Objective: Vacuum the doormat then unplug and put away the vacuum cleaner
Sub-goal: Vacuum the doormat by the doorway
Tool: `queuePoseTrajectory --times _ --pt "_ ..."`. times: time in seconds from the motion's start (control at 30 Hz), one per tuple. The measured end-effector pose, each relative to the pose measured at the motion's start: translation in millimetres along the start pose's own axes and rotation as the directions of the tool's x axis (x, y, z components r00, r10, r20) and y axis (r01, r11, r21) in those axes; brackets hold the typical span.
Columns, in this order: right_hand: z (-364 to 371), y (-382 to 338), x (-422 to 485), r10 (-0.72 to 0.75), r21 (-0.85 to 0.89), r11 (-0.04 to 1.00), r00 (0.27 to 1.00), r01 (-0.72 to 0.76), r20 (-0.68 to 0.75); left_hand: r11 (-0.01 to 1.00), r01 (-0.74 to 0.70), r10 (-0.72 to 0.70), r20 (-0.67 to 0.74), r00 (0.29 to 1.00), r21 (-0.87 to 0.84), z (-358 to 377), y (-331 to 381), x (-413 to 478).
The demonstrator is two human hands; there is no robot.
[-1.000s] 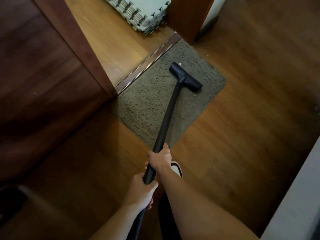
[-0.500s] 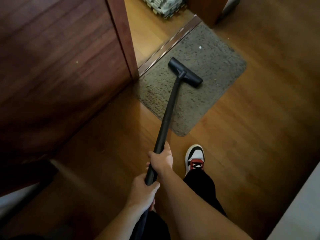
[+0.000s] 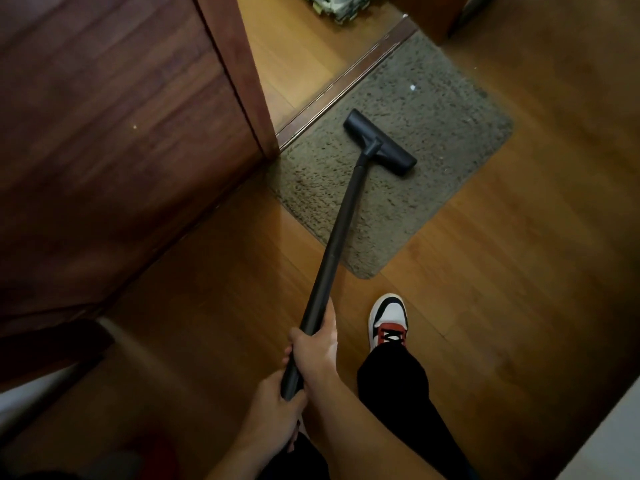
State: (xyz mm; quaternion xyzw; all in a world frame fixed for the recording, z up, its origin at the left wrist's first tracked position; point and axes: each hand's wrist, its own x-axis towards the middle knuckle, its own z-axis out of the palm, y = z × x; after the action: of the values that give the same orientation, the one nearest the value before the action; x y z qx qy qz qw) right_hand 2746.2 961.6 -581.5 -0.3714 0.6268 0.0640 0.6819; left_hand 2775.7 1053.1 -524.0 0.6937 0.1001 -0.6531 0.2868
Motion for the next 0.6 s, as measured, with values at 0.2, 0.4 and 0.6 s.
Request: queuePoseTrajectory --times 0.2,0.4,0.6 --pt "-32 -57 32 -0.027 -0.013 1.000 1.000 0.027 -0.005 0.996 -0.050 0.054 -0.053 0.997 0.075 33 63 19" --pt "-72 -121 78 -0.038 -0.040 0.999 0.999 0.036 -0.034 0.999 -0.040 0.037 -0.097 0.995 -0.025 76 136 46" --pt "-90 -169 115 -0.080 -0.098 0.993 0.994 0.072 -0.080 0.998 -0.025 0.019 -0.091 0.996 -0.061 92 193 66"
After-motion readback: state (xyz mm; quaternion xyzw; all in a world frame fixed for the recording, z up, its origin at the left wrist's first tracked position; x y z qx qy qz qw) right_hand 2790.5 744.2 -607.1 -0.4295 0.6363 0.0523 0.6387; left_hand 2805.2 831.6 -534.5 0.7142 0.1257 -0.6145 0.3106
